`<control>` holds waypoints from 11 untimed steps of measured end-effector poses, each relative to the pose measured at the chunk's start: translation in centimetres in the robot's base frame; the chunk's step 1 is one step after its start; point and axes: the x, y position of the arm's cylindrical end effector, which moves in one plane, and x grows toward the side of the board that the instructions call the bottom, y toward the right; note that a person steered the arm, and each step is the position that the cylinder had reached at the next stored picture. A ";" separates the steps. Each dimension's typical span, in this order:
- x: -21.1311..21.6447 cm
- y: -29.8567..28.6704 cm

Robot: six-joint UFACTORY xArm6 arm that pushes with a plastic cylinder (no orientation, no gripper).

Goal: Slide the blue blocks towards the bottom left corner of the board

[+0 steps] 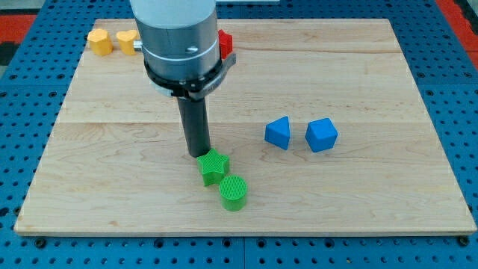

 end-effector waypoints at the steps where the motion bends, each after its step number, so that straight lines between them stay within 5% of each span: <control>1: -4.4 0.1; 2: -7.2 3.6; 4: -6.2 10.2; 5: -8.3 17.0; 6: -5.7 26.7; 7: -0.8 27.1; 8: -0.6 21.8; 11: -6.2 4.8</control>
